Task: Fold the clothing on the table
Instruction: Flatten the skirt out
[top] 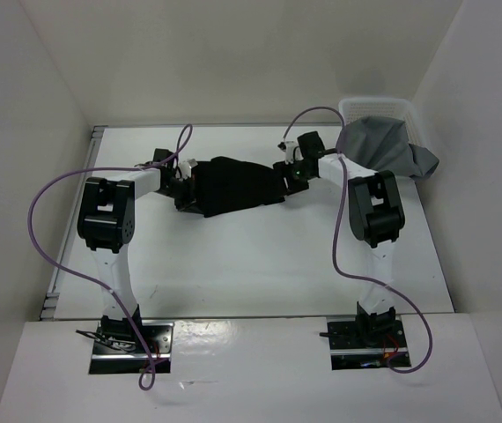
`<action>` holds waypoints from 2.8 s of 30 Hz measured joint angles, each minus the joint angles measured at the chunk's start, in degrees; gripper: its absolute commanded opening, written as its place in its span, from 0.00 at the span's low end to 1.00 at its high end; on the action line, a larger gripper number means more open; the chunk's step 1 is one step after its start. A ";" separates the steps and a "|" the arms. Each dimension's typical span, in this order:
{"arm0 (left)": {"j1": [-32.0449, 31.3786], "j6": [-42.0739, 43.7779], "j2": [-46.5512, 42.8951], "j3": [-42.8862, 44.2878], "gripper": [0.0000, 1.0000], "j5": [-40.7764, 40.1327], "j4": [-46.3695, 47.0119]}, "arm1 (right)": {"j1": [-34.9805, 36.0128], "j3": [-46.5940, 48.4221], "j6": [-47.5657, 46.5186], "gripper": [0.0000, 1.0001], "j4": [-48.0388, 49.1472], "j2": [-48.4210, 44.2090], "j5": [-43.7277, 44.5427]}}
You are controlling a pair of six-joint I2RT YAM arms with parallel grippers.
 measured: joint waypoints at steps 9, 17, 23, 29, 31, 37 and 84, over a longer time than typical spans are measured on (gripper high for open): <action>0.00 0.00 0.00 0.00 0.00 0.09 0.02 | 0.76 0.98 0.17 0.41 0.02 1.25 -2.16; -0.24 0.81 0.00 0.00 0.00 0.37 -0.04 | 1.51 0.98 0.02 0.00 -0.24 1.88 -2.25; -1.22 5.77 0.90 5.42 0.00 0.15 -6.54 | 1.60 2.84 -1.27 0.00 -3.34 1.70 -0.79; -2.97 14.19 0.70 22.64 0.00 0.52 -17.16 | 1.68 9.33 -4.11 0.00 -9.53 -3.28 1.36; -3.52 16.85 -0.61 27.41 0.00 0.48 -19.28 | 1.68 12.33 -5.20 0.00 -10.71 -6.40 2.58; -4.72 23.23 -8.83 33.86 0.00 0.11 -24.90 | 1.68 20.44 -8.63 0.00 -12.79 -17.07 4.74; -4.94 32.61 -3.54 71.58 0.00 -2.75 -44.39 | 2.21 33.00 -10.73 0.00 -18.14 -18.86 14.49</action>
